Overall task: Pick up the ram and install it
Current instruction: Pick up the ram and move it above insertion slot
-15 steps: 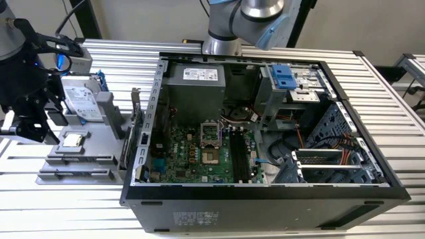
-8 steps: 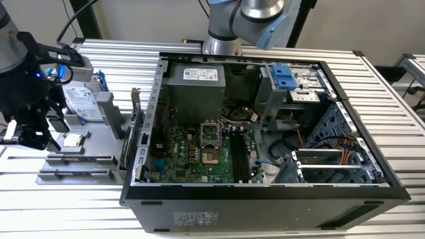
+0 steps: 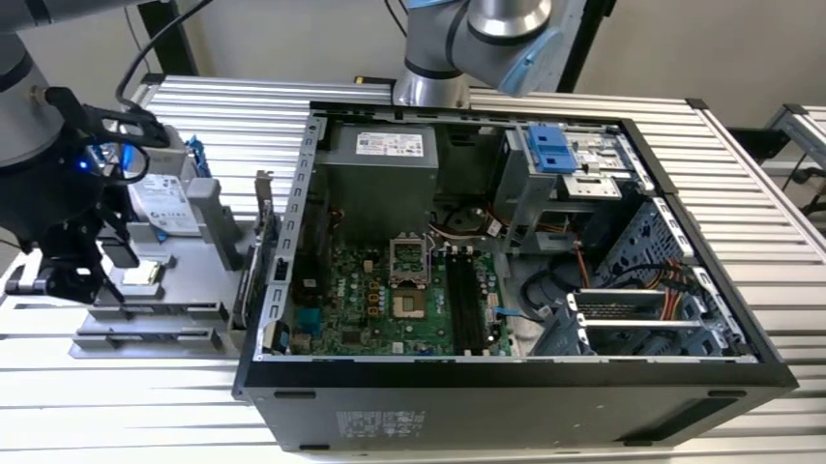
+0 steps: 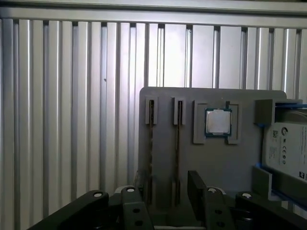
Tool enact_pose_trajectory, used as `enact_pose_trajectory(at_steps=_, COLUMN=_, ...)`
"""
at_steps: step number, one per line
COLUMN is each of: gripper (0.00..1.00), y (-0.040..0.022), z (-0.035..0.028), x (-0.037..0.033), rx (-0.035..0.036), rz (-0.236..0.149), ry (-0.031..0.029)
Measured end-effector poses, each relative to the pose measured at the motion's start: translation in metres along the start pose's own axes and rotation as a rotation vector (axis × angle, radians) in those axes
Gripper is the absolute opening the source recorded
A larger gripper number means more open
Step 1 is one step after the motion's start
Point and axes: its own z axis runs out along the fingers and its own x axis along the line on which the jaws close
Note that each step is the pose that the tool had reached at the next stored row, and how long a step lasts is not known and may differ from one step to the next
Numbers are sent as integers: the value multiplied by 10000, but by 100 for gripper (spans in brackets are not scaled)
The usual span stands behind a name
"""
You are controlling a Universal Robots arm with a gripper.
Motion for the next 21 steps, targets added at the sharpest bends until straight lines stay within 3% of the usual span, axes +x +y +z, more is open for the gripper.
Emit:
enact_pose_trajectory(at_steps=9, gripper=100, y=-3, z=148, x=37, rx=0, rz=1, ry=0)
enact_pose_trajectory(at_steps=10, gripper=100, y=-7, z=231, x=46, rx=0, rz=24, ry=7)
enact_pose_trajectory(at_steps=21, gripper=100, y=-1, z=391, x=51, rx=1, rz=56, ry=26)
